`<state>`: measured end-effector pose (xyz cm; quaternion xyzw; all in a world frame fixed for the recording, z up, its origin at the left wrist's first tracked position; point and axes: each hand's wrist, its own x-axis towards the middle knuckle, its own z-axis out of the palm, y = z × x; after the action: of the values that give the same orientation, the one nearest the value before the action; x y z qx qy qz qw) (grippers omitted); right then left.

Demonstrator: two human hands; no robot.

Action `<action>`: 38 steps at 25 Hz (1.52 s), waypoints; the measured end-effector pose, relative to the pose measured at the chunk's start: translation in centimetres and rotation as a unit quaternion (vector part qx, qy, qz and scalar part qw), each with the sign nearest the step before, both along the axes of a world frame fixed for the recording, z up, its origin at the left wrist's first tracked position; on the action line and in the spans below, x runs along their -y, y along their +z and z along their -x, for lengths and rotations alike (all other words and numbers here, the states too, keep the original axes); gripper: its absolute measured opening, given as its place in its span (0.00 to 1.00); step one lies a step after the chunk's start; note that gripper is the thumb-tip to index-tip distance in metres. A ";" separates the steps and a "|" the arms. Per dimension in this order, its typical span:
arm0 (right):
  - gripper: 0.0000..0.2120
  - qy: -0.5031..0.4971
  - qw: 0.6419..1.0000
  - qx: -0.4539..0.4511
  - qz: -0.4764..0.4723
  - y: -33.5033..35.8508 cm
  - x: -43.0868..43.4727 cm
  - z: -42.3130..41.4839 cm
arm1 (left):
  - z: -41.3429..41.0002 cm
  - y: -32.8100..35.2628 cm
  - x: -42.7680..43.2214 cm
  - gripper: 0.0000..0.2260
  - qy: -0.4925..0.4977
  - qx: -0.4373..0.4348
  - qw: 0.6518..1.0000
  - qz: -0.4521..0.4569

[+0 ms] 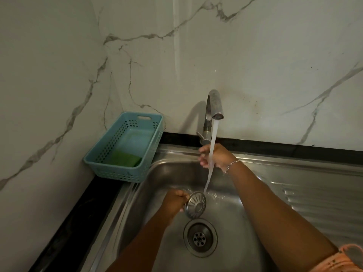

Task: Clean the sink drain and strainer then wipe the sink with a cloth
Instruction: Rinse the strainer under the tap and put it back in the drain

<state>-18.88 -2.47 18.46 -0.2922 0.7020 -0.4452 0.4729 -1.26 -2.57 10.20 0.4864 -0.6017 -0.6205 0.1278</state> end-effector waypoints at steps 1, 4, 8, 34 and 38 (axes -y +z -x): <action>0.08 0.043 0.998 -0.001 -0.043 -0.9 -1.0 -0.4 | 0.4 0.2 0.0 0.08 -0.004 0.006 1.000 -0.002; 0.12 0.148 0.983 -0.018 -0.110 -2.7 -2.6 -1.0 | 2.1 0.9 0.6 0.09 -0.019 0.019 1.000 -0.006; 0.14 0.146 0.982 -0.063 -0.105 -2.6 -2.7 -0.4 | 3.9 1.9 1.5 0.08 -0.030 0.009 1.000 -0.006; 0.07 0.050 0.996 -0.017 -0.073 -3.4 -3.0 -0.3 | 2.9 -2.2 2.1 0.11 0.231 -0.171 0.896 -0.339; 0.06 0.054 0.994 -0.007 -0.096 -4.2 -3.2 -0.7 | 3.0 -1.9 1.5 0.11 0.181 -0.131 0.955 -0.197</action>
<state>-18.20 0.77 14.22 -0.2856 0.7280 -0.3476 0.5173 -4.22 -4.02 8.34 0.5172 -0.3475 -0.7512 0.2177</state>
